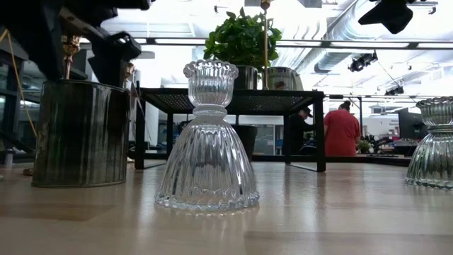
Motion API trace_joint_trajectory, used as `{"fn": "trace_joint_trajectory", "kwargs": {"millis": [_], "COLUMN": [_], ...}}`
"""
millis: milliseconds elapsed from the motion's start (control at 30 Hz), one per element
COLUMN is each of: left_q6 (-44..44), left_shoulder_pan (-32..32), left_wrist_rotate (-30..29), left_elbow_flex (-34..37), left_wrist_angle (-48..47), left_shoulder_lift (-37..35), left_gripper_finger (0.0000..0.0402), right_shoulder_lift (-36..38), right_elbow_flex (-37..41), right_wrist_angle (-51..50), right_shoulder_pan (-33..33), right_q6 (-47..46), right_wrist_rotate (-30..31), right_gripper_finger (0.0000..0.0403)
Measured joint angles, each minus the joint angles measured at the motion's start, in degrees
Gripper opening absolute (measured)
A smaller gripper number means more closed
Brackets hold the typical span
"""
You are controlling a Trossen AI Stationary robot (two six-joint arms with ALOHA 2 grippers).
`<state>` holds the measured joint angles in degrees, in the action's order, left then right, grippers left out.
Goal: Pick & Place candle stick holders
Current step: Put the silver scented candle on the shelf aligned with the other silver scented candles
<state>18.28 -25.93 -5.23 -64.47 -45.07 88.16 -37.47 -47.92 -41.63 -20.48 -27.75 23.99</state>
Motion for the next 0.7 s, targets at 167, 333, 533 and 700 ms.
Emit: {"fn": "trace_joint_trajectory", "kwargs": {"millis": [167,333,533,700], "left_q6": [-0.6,-1.5,-1.5,-1.5], "left_shoulder_pan": [0.0,0.0,0.0,0.0], "left_wrist_rotate": [0.2,0.2,0.2,-0.2], "left_elbow_flex": [0.0,0.0,0.1,0.1], "left_wrist_angle": [1.2,1.5,1.5,2.3], "left_shoulder_lift": [1.4,2.2,3.5,4.1], "left_gripper_finger": [0.0400,0.0400,0.0400,0.0400], "right_shoulder_lift": [0.0,0.0,0.0,0.0], "right_elbow_flex": [0.0,0.0,0.0,0.0], "right_wrist_angle": [0.0,0.0,0.0,0.0], "right_shoulder_pan": [0.0,0.0,0.0,0.0], "right_q6": [0.0,0.0,0.0,0.0], "right_wrist_rotate": [0.0,0.0,0.0,0.0], "right_gripper_finger": [0.0233,0.0233,0.0233,0.0233]}}
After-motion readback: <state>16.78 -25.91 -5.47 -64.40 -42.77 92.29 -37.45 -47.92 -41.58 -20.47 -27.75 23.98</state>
